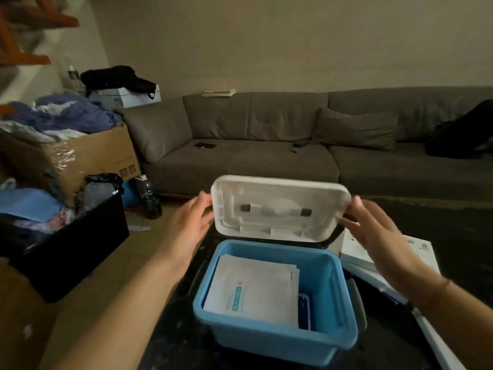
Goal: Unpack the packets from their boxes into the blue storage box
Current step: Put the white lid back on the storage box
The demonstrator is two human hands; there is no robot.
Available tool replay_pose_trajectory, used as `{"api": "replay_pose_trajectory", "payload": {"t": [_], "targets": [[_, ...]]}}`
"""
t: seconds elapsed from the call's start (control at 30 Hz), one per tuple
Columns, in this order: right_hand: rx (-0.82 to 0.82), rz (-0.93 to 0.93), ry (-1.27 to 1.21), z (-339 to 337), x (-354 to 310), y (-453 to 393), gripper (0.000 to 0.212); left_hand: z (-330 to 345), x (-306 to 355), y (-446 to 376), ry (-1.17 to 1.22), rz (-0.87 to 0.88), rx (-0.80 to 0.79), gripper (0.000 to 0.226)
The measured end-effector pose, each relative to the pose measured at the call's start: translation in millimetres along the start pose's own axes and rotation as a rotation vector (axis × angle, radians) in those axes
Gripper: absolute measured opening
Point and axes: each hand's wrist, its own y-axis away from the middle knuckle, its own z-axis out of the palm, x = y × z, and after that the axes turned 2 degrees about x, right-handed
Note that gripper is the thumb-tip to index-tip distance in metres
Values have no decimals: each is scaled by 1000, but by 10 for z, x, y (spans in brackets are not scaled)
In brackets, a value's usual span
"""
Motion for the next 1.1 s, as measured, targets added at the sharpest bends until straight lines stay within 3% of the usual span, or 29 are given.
{"api": "replay_pose_trajectory", "payload": {"t": [0.07,0.17,0.27,0.37,0.57,0.7,0.87,1.0,1.07,1.1], "targets": [[7,-25,-17,-48,140,254,70,6,-125,257,-19,59,61,52],[81,-57,4,-82,292,570,39,0,-340,564,-120,172,103,30],[101,-76,13,-47,466,825,18,-43,-558,740,-185,266,111,35],[62,-111,-22,0,677,1043,28,-113,-740,862,-272,334,122,50],[78,-259,317,28,915,1160,38,-127,-935,997,-609,487,105,38],[45,-331,413,80,858,1124,42,-126,-893,936,-756,449,108,59],[5,-306,558,68,942,1095,61,-145,-882,908,-793,406,88,61],[122,-393,511,114,922,1111,41,-134,-879,910,-713,402,152,37],[130,-375,470,109,843,1046,29,-150,-850,823,-597,341,199,14],[133,-366,467,96,790,1000,21,-173,-831,767,-538,281,197,16]]}}
